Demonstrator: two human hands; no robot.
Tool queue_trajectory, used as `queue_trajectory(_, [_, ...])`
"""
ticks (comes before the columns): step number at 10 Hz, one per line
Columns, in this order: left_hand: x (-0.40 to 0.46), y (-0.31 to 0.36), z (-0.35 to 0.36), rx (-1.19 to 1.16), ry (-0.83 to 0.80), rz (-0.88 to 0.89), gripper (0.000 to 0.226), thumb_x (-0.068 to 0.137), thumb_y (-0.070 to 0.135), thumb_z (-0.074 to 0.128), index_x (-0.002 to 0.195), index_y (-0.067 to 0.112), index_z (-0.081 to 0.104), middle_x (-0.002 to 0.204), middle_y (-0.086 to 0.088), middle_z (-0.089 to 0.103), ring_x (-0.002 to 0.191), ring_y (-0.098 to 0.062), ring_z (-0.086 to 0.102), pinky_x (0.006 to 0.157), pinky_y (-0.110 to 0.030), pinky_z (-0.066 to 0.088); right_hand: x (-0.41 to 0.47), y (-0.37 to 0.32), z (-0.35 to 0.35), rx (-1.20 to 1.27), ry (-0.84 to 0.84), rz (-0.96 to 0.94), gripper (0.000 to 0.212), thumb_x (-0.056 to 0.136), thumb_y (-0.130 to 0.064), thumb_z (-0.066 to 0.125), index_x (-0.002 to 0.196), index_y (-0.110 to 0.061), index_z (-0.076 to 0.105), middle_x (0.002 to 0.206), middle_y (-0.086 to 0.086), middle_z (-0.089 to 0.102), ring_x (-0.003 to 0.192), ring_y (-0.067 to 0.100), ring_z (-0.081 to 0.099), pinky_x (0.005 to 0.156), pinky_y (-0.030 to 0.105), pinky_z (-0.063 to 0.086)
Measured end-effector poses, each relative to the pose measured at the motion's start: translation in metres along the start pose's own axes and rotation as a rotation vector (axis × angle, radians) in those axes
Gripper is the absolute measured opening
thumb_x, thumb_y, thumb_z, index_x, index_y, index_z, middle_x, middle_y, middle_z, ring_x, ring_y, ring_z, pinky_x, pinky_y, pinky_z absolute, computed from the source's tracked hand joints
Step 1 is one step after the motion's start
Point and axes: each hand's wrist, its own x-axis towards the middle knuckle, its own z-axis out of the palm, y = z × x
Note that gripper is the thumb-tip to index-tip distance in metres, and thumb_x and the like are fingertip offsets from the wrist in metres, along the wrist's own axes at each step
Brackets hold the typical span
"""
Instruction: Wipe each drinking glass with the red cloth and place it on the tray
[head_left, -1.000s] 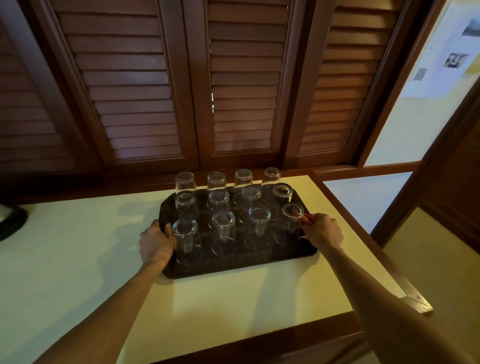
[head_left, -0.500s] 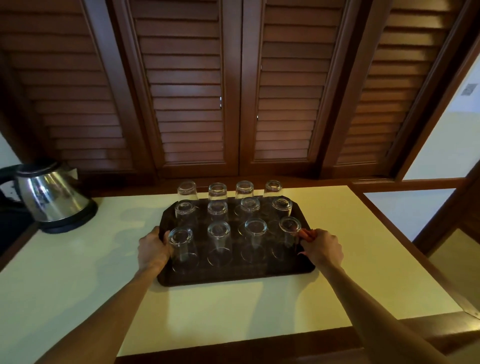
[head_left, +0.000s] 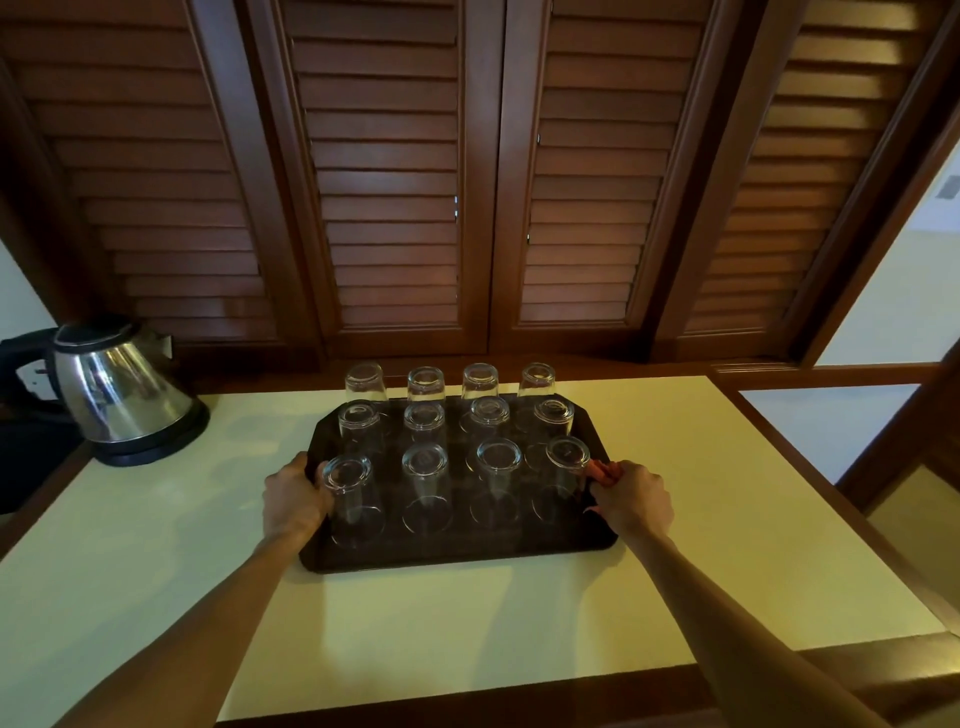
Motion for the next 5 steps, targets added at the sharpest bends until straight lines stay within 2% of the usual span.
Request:
queue_trajectory(1, [-0.001, 0.002, -0.001, 0.016, 0.002, -0.005, 0.046, 0.093, 0.013, 0.077, 0.135, 0.001, 0.062, 0.121, -0.023, 0.072, 0.111, -0.042, 0.068, 0.101, -0.058, 0.055, 0.001, 0.000, 0.001, 0.005, 0.000, 0.010, 0.017, 0.091, -0.037, 0.066, 0.099, -0.021, 0.069, 0.083, 0.002, 0.066, 0.077, 0.023, 0.064, 0.064, 0.036, 0.055])
queue_trajectory(2, [-0.004, 0.007, -0.001, 0.036, 0.008, 0.016, 0.032, 0.094, 0.008, 0.073, 0.124, 0.001, 0.064, 0.113, -0.023, 0.072, 0.103, -0.041, 0.068, 0.097, -0.055, 0.056, 0.002, 0.000, 0.002, 0.000, -0.005, 0.008, 0.017, 0.091, -0.036, 0.067, 0.099, -0.021, 0.069, 0.085, 0.003, 0.067, 0.079, 0.024, 0.064, 0.062, 0.036, 0.053])
queue_trajectory(3, [-0.006, 0.013, -0.010, 0.086, -0.035, -0.016, 0.040, 0.094, 0.009, 0.073, 0.131, 0.002, 0.061, 0.118, -0.024, 0.070, 0.110, -0.042, 0.066, 0.097, -0.053, 0.053, 0.002, -0.003, -0.003, -0.022, -0.040, -0.011, 0.020, 0.093, -0.037, 0.065, 0.101, -0.019, 0.067, 0.086, 0.003, 0.065, 0.077, 0.021, 0.062, 0.056, 0.029, 0.043])
queue_trajectory(4, [0.002, 0.015, -0.021, 0.164, -0.156, -0.019, 0.030, 0.100, 0.023, 0.069, 0.123, 0.005, 0.061, 0.119, -0.020, 0.069, 0.109, -0.037, 0.065, 0.097, -0.050, 0.054, 0.004, -0.003, -0.009, -0.075, -0.081, -0.019, 0.028, 0.092, -0.047, 0.065, 0.098, -0.019, 0.068, 0.085, 0.002, 0.065, 0.076, 0.021, 0.063, 0.061, 0.033, 0.053])
queue_trajectory(5, [0.007, 0.024, -0.038, 0.201, -0.157, -0.073, 0.035, 0.109, 0.028, 0.051, 0.130, 0.002, 0.061, 0.136, -0.022, 0.063, 0.123, -0.035, 0.060, 0.106, -0.046, 0.047, -0.004, -0.011, -0.029, -0.120, 0.058, -0.055, 0.030, 0.095, -0.046, 0.062, 0.098, -0.016, 0.068, 0.095, 0.004, 0.062, 0.076, 0.022, 0.061, 0.066, 0.036, 0.056])
